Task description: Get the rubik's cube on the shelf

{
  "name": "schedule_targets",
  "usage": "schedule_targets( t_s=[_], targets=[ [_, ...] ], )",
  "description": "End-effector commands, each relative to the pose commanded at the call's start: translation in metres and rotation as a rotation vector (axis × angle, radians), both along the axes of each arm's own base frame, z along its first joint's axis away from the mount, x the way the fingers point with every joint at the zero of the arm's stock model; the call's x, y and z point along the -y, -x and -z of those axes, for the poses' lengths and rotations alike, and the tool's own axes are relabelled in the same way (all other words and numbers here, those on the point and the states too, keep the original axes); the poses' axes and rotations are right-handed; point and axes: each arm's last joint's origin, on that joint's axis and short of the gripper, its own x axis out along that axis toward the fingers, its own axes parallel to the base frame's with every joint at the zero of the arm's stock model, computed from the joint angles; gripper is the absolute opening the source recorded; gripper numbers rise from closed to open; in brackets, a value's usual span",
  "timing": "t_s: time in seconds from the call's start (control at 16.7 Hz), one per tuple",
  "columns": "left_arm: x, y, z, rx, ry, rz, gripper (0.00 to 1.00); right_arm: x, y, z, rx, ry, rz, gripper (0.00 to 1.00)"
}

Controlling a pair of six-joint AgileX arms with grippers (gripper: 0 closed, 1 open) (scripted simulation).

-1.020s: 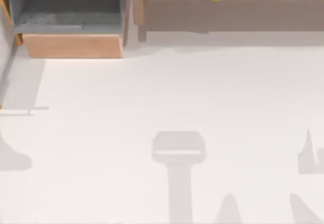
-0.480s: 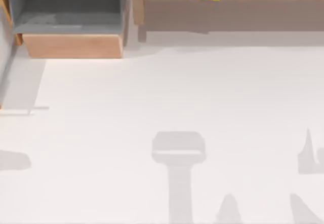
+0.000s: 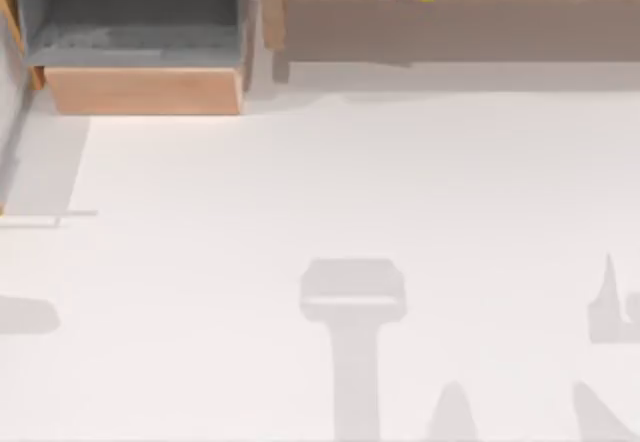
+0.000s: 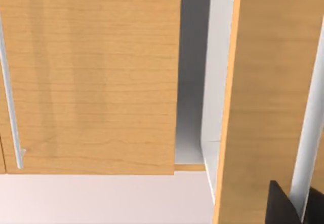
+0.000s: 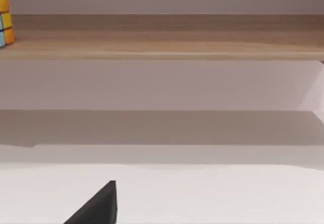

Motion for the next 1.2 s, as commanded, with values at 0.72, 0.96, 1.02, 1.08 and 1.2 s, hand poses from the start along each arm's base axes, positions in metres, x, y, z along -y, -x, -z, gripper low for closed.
schedule_targets(
  t_s=[0.72,0.96,1.02,1.08,1.2],
  targets=[
    [0.000,-0.060,0.002,-0.008,0.006,-0.006,0.00,0.000,0.000,0.000,0.000,0.000,0.000,1.00],
    [-0.001,-0.080,0.002,-0.005,-0.001,-0.003,0.00,0.000,0.000,0.000,0.000,0.000,0.000,1.00],
    [-0.002,-0.089,0.002,-0.004,-0.001,-0.003,0.00,0.000,0.000,0.000,0.000,0.000,0.000,1.00],
    [-0.002,-0.099,0.002,-0.004,-0.002,-0.004,0.00,0.000,0.000,0.000,0.000,0.000,0.000,1.00],
    [0.000,-0.116,0.002,-0.005,0.000,-0.004,0.00,0.000,0.000,0.000,0.000,0.000,0.000,1.00]
  ],
)
